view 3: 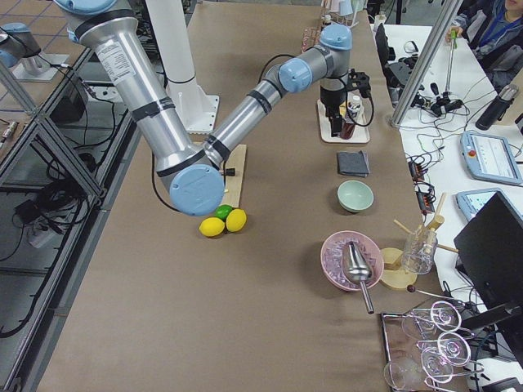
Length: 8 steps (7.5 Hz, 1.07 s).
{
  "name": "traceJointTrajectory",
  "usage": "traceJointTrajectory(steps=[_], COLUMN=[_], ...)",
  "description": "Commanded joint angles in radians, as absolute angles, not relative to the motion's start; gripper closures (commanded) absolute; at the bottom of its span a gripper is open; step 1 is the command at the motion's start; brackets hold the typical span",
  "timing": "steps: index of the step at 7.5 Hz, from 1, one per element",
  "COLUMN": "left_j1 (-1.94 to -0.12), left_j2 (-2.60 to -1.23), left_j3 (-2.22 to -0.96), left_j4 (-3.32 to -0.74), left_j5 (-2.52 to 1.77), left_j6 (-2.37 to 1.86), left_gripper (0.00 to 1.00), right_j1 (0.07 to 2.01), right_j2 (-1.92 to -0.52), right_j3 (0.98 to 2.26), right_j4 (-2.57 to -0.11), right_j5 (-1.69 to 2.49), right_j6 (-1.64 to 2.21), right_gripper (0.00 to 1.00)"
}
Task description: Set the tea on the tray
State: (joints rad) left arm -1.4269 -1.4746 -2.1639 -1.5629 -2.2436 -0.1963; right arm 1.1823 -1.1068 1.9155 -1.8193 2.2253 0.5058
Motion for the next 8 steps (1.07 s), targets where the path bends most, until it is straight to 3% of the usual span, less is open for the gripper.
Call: traceJointTrajectory(steps=[1,4,8], left_j1=[-1.552,-1.671,-1.730], left_j2=[-1.330,-1.258,-1.262], left_j3=[-2.149,-1.989,-1.968], left_j4=[-1.552,-1.560,-1.562], left_j5=[-2.244,-2.360,-2.321], left_j6=[0.005,0.228,0.236], left_gripper=[0.03,0.03,0.03], right_j1=[1.291,1.440,1.546], right_j2=[-1.438,-1.563,-1.663], right_j3=[2.029,1.933,1.928], right_j4=[-1.789,-1.789,-1.787], right_j5=[2.243,2.278,2.275], right_j6=[0.215,-0.155,-0.310], right_gripper=[0.00,0.00,0.00])
